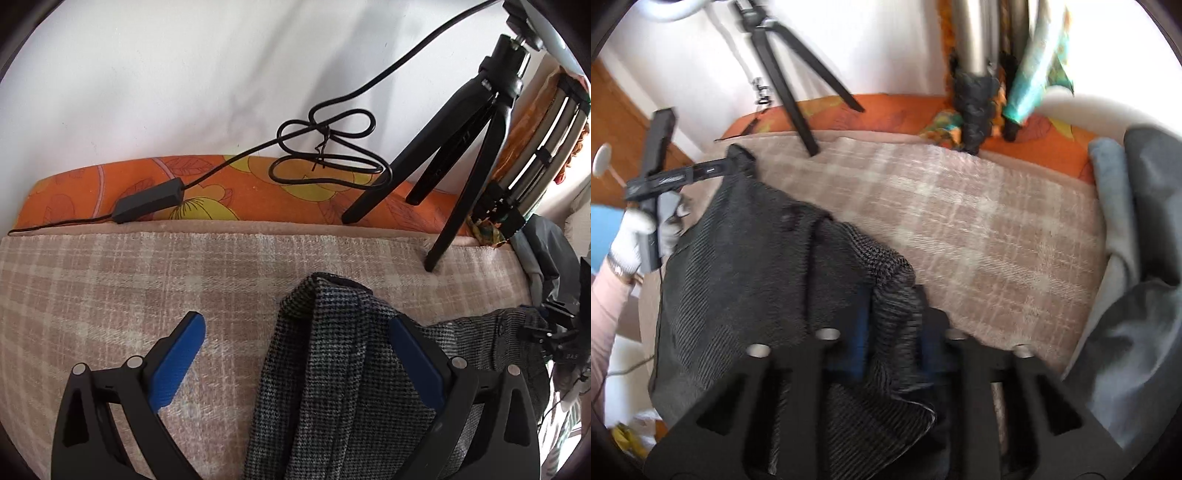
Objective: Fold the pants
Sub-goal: 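Reach the right tool to the grey pants waistband and close it, then grasp the pants edge with the left tool while the right tool holds the waistband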
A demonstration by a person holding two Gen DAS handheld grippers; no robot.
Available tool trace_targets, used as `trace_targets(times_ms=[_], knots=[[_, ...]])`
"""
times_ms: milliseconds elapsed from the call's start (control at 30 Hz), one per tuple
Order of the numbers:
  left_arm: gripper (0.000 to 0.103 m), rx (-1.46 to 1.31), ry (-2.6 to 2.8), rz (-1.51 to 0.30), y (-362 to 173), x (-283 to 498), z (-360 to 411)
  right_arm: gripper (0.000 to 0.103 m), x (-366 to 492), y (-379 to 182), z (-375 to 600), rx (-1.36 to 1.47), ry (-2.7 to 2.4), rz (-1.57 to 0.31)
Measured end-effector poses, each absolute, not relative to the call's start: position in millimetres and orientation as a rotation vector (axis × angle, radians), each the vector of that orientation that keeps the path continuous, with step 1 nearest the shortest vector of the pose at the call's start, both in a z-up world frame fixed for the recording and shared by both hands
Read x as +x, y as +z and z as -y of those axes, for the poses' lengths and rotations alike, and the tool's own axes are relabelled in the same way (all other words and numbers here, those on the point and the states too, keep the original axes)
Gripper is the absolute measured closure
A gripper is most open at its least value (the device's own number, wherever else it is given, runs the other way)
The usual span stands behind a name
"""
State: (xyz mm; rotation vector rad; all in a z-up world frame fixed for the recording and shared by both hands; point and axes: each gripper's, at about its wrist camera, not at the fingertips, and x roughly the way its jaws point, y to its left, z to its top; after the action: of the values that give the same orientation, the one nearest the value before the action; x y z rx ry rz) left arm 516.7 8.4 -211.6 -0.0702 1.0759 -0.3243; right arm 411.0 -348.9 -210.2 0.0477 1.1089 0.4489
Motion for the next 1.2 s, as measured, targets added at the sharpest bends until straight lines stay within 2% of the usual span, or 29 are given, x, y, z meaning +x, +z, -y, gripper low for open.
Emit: trace_targets(times_ms=[100,133,200,267,300,367,533,867,1200], knots=[[0.004,-0.061,-0.321,-1.076,-217.3,518.6,-3.2,0.091,400.1,-191.9,357.5,0.056,0.426,-1.043],[0.009,-0.056,-0.314,-1.076,-218.4,518.7,-2.5,0.091,400.3,-189.7,363.1,0.089,0.409,-1.032],[0.022,-0.053,-0.315,-1.078,-218.1,518.8,1.3,0.091,396.8,-189.0,374.8,0.128,0.372,-1.020],[0.054,-0.071,-0.350,-1.070,-218.1,518.7,2.9,0.092,395.0,-197.1,375.0,0.107,0.358,-1.032],[0.063,-0.088,-0.377,-1.063,-217.2,518.0,3.6,0.092,396.1,-201.8,375.4,0.109,0.346,-1.044],[0.069,-0.093,-0.388,-1.052,-214.7,515.3,4.1,0.092,398.7,-209.9,377.5,0.125,0.330,-1.052],[0.076,-0.091,-0.424,-1.007,-205.0,507.8,-0.4,0.092,403.1,-211.2,381.8,0.176,0.319,-1.043],[0.081,-0.128,-0.453,-0.896,-152.3,470.4,-22.2,0.092,344.5,-139.0,373.8,0.088,0.364,-0.912],[0.084,-0.125,-0.456,-0.787,-90.2,376.2,-43.1,0.092,271.5,-81.9,352.4,-0.027,0.422,-0.849]])
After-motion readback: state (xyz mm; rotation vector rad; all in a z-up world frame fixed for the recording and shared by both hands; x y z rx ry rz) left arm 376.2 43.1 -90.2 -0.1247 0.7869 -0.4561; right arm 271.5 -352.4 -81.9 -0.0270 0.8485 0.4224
